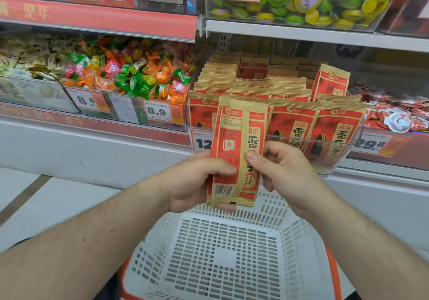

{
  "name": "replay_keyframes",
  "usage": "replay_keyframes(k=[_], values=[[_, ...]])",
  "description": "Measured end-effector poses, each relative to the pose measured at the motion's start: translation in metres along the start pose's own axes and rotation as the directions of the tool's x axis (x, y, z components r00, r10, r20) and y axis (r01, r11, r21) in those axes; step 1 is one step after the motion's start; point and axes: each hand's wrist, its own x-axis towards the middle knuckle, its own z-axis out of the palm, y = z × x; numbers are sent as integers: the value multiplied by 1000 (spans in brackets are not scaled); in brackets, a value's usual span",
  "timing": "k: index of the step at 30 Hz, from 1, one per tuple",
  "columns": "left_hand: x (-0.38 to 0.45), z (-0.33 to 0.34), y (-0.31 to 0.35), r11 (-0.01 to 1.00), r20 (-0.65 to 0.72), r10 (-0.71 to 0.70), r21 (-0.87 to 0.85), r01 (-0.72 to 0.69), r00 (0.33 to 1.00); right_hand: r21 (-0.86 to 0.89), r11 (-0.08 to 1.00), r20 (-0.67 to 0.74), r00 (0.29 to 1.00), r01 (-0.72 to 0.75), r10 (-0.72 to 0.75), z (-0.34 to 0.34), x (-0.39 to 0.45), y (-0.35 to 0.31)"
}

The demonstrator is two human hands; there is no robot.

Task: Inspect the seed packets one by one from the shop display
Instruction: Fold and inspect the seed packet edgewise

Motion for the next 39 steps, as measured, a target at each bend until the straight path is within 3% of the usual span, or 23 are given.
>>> replay_keyframes(k=[2, 5, 10, 15, 19, 24, 34, 39], values=[[1, -2, 3, 991, -133, 76, 123, -60, 988, 7, 1000, -41, 999, -4, 4, 1, 1, 0], [2, -6, 6, 983, -221, 162, 119, -138, 962, -37, 999, -48, 999, -19, 17, 1, 3, 4], [0, -11, 6, 979, -188, 181, 131, -158, 965, -16, 1000, -65, 998, 20, -21, -1, 4, 4], [-1, -8, 3, 973, -155, 166, 188, -136, 974, -91, 982, -174, 968, 166, -180, -9, 6, -1], [2, -8, 6, 932, -200, 344, 196, -306, 918, -152, 962, -100, 964, 229, -245, -5, 4, 3], [-1, -13, 12, 857, -190, 497, 259, -445, 847, -158, 958, -52, 967, 240, -251, -3, 0, 1], [-6, -11, 13, 832, -241, 537, 308, -461, 808, -158, 945, -40, 954, 288, -297, -1, -1, 1], [-2, -10, 12, 839, -294, 530, 319, -441, 795, -156, 966, -8, 978, 205, -209, -1, 1, 0]])
